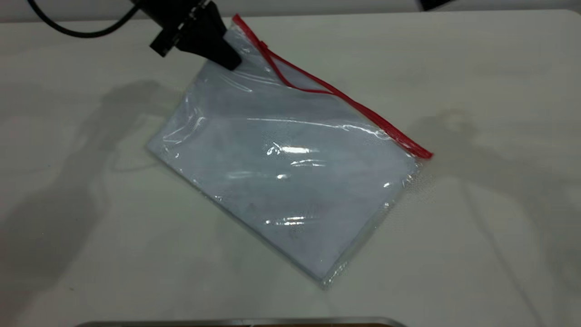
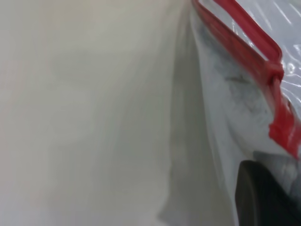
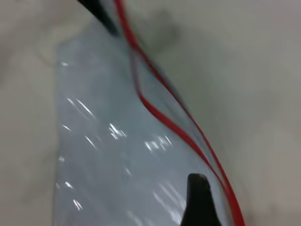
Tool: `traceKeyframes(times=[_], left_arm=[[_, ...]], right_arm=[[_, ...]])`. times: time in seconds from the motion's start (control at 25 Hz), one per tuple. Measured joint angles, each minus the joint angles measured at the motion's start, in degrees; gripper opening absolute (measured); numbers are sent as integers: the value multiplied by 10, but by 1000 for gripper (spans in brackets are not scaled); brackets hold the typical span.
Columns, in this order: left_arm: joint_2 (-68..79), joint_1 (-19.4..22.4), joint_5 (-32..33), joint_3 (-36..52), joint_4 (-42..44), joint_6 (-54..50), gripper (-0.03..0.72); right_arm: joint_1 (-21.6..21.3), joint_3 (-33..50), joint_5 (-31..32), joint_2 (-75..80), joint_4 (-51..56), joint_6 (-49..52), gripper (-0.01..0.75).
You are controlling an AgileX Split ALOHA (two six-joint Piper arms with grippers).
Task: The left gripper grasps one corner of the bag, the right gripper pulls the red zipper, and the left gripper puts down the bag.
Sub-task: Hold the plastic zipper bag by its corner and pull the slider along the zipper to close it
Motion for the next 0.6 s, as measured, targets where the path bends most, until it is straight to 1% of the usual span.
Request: traceKeyframes(times=[0.08,0.2,0.4,0.6], left_arm=[[0,-7,-5,0,-10,2,53],[0,-13,-5,0,-31,5,53],[0,-24,-5,0,-51,8,53],[0,-35,-16,0,-53,9,53]], right_arm=[[13,-25,16,34,32,-40,580],[31,-63,36,87,56,-72,580],[50,-117,53,151,61,-83,580],[51,-147,74,188,89,-84,581]])
